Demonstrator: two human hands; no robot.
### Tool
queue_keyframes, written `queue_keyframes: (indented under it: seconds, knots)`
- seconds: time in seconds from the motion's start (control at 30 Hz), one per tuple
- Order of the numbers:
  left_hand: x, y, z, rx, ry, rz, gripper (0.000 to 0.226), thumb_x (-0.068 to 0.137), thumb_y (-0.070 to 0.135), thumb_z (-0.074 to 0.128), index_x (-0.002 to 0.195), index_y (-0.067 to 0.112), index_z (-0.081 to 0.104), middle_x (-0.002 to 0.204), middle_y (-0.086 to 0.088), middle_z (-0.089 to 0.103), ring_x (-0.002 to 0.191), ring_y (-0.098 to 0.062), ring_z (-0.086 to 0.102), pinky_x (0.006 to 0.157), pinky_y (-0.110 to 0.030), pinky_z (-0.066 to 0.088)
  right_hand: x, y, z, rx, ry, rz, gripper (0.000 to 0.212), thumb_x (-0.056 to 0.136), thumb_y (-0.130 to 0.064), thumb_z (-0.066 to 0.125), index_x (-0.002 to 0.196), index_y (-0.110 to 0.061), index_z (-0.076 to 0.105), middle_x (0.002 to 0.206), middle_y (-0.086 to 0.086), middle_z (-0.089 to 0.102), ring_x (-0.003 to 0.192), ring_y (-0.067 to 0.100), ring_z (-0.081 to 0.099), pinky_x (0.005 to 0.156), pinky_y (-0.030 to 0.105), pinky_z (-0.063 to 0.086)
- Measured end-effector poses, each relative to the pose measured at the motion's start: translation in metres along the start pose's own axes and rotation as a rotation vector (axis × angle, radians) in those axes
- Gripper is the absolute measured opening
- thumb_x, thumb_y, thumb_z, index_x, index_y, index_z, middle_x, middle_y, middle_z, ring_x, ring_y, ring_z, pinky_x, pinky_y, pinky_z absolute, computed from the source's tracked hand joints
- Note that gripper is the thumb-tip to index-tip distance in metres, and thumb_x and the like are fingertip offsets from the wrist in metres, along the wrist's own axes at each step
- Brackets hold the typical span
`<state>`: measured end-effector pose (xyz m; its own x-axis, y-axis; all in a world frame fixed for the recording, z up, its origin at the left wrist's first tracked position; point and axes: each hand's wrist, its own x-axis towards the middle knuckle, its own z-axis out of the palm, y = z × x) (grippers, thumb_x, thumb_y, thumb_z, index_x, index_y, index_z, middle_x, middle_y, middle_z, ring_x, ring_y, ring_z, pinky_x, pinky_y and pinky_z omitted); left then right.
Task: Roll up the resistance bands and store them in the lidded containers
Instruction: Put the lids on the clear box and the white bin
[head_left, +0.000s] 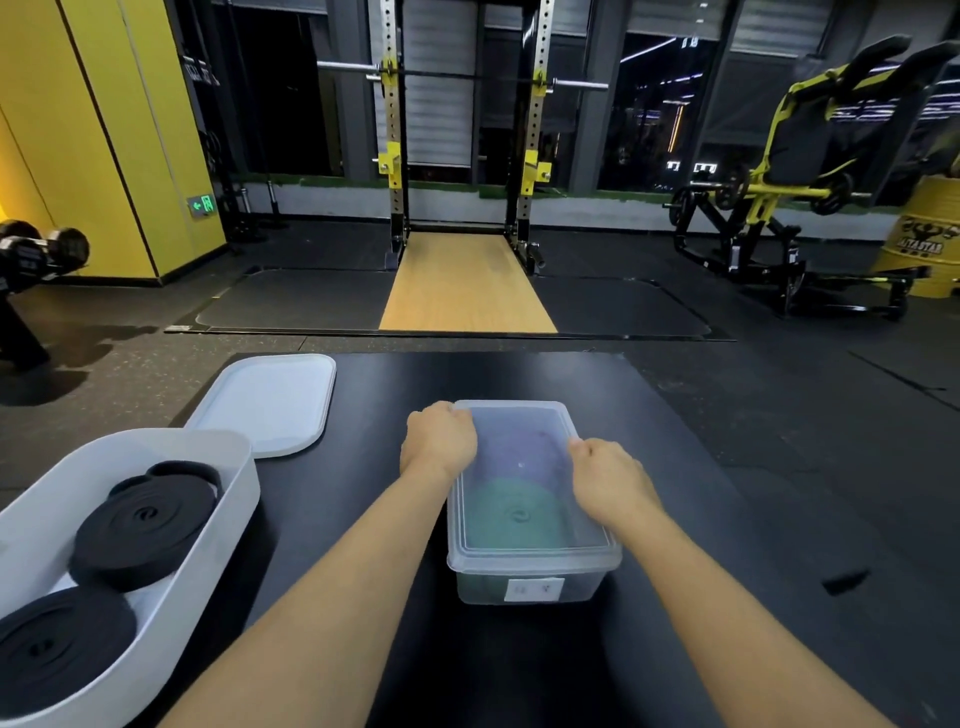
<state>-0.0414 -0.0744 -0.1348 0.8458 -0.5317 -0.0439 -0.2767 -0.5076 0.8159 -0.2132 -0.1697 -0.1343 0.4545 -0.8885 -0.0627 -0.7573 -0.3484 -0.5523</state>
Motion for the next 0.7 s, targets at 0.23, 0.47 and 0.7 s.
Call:
queue_keyframes:
  seconds: [0.23, 0.47, 0.7]
  knots:
    - [-0.079, -0.020, -0.019, 0.066, -0.084, 0.043, 0.036, 0.108, 0.027, 0.027, 0.093, 0.012, 0.055, 0.097, -0.005, 0.062, 0.087, -0.027, 0.057, 0.076, -0.039, 0.047, -0.003, -0.003, 0.001, 0.111, 0.047, -0.009, 0.046, 0.107, -0.038, 0.029, 0.072, -0.018, 0.049, 0.087, 0.006, 0.059, 0.092, 0.032, 0.055, 0.074, 0.037, 0.042]
    - [-0.085, -0.021, -0.013, 0.073, -0.027, 0.028, 0.035, 0.109, 0.033, 0.029, 0.090, 0.015, 0.052, 0.092, 0.000, 0.060, 0.076, -0.019, 0.052, 0.059, -0.033, 0.035, -0.004, -0.004, 0.001, 0.100, 0.071, -0.009, 0.046, 0.108, -0.037, 0.031, 0.074, -0.014, 0.052, 0.085, 0.008, 0.059, 0.090, 0.033, 0.054, 0.071, 0.035, 0.039]
    - [-0.085, -0.018, -0.005, -0.208, -0.101, -0.003, 0.030, 0.107, 0.036, 0.038, 0.099, 0.020, 0.062, 0.098, 0.004, 0.066, 0.081, -0.014, 0.058, 0.069, -0.032, 0.047, -0.001, -0.007, -0.013, 0.039, 0.069, 0.015, 0.045, 0.106, -0.040, 0.035, 0.072, -0.016, 0.054, 0.090, 0.010, 0.064, 0.085, 0.032, 0.056, 0.066, 0.034, 0.040]
